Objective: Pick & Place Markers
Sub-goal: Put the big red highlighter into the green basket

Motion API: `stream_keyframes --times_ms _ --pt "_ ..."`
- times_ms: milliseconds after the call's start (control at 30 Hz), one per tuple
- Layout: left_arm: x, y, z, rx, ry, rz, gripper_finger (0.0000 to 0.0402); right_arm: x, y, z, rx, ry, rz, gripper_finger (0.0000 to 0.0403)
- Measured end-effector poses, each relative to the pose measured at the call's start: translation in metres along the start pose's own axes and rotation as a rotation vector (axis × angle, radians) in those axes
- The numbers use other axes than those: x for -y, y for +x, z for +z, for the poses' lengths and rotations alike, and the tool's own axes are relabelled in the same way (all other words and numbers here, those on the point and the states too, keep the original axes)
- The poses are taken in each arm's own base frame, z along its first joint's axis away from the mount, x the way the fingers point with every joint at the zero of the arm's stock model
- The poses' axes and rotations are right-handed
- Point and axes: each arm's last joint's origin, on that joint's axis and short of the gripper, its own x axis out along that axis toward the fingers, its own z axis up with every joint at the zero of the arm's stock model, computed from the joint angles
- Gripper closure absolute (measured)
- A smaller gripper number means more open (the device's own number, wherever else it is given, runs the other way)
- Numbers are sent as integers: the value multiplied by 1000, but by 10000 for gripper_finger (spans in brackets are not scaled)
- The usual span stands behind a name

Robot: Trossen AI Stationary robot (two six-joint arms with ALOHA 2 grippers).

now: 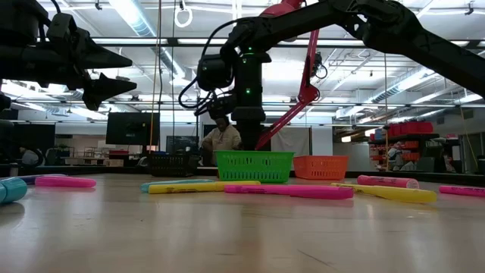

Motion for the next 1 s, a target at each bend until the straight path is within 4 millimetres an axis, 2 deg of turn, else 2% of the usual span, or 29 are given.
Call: stream_keyframes --times_ms 567,1000 --pt "0 0 0 0 0 0 106 1 -2 2 31 -29 -12 203" --pt "0 0 0 0 0 0 106 -5 -52 -5 150 -24 -44 203"
